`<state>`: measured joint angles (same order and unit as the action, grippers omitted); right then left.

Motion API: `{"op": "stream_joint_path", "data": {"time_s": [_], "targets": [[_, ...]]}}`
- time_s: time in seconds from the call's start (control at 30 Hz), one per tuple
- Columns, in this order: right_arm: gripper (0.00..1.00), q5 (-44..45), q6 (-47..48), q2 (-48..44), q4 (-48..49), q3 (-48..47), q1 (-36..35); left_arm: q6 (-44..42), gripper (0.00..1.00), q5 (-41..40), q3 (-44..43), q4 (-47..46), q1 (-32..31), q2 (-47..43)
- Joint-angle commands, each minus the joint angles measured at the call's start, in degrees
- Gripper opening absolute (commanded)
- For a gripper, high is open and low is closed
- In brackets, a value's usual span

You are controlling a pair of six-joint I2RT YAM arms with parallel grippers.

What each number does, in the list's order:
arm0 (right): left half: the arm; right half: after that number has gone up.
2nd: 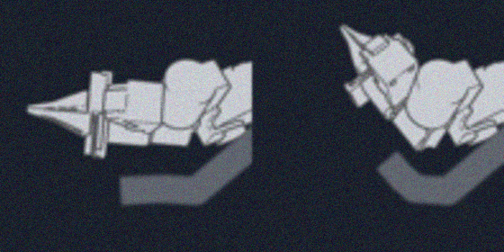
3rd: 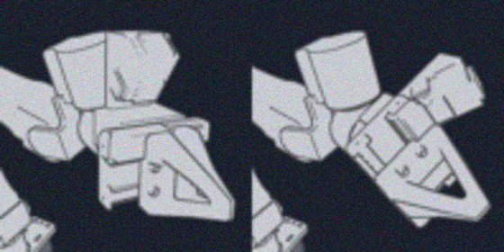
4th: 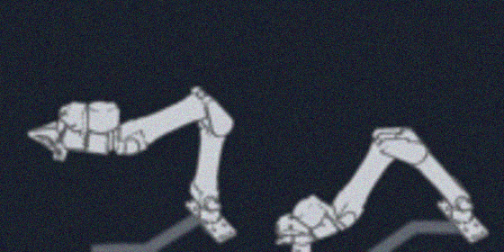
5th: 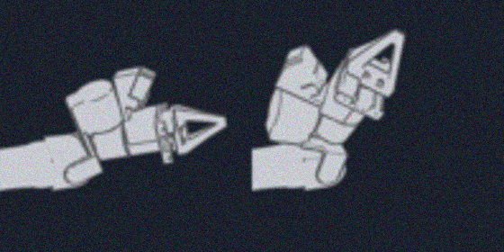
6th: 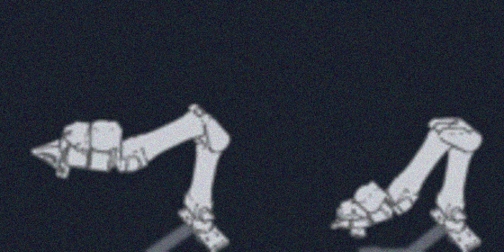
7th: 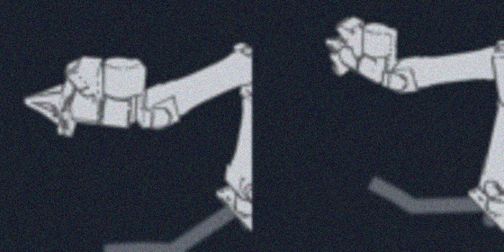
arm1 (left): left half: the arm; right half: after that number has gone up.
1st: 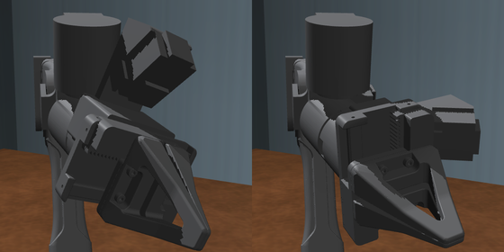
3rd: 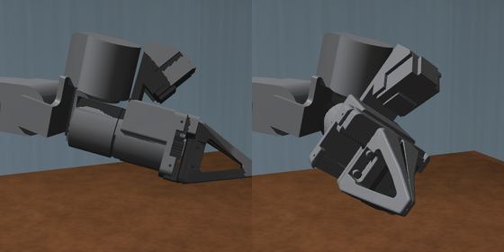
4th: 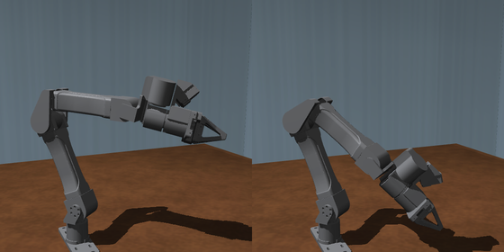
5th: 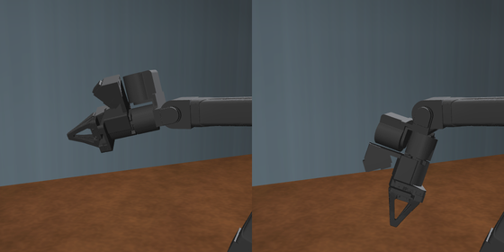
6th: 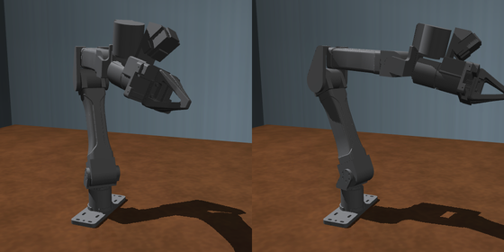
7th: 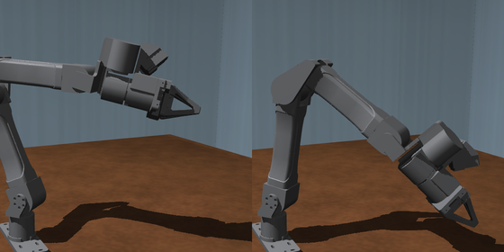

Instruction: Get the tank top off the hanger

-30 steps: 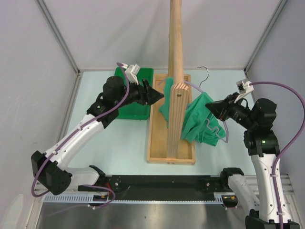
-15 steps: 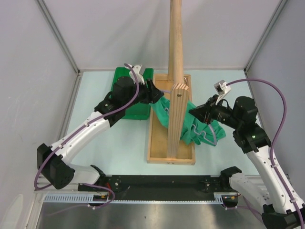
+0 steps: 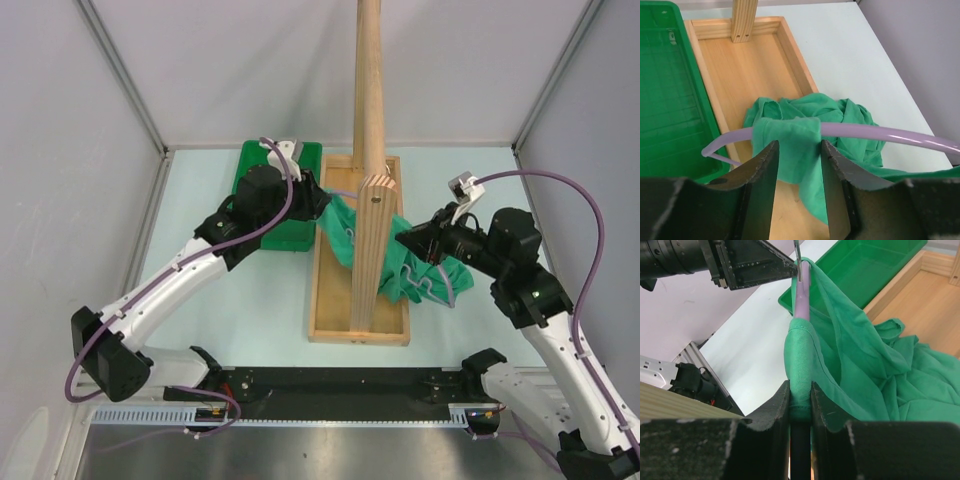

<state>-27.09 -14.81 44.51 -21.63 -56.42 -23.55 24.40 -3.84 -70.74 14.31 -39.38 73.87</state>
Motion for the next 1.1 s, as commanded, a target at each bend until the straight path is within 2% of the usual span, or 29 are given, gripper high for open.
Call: {"op": "stream_joint_path", "data": {"time_s": [0.0, 0.07, 0.2, 0.3, 0.37, 0.67, 0.87, 1.07], "targets": [[0.0, 2.3, 0.74, -3.29, 2.56, -3.78, -0.36, -0.59, 0.45, 2.78, -1.95, -0.86, -0.53, -0.12], [0.0, 2.13, 0.92, -3.91, 2.03, -4.13, -0.44, -0.5, 0.45, 2.96, -2.38, -1.21, -0.7, 0.83], [0.0, 1.08, 1.36, -4.43, 1.06, -4.57, -0.44, -0.5, 0.32, 3.22, -4.66, -0.24, -0.62, 3.29], [0.0, 0.81, 2.06, -4.78, -0.78, -4.75, -0.36, -0.15, 0.17, 3.31, -6.25, -0.24, -0.61, 4.35], [0.0, 1.51, 2.68, -5.57, -2.27, -4.57, -0.44, -0.49, 0.0, 3.31, -7.65, 0.37, -0.7, 4.79], [0.0, 5.12, 4.09, -11.81, -7.46, -2.11, -0.36, -1.03, 0.0, -4.86, -9.07, 4.24, 0.78, 4.97], [0.0, 5.29, 2.16, -18.31, -8.26, -0.79, -0.44, -0.94, 0.0, -3.55, -9.06, 5.38, 3.77, 6.64], [0.0, 9.6, -1.27, -23.06, -6.06, -0.36, -0.36, -0.15, 0.0, -0.65, -7.66, 5.21, 4.13, 8.13]]}}
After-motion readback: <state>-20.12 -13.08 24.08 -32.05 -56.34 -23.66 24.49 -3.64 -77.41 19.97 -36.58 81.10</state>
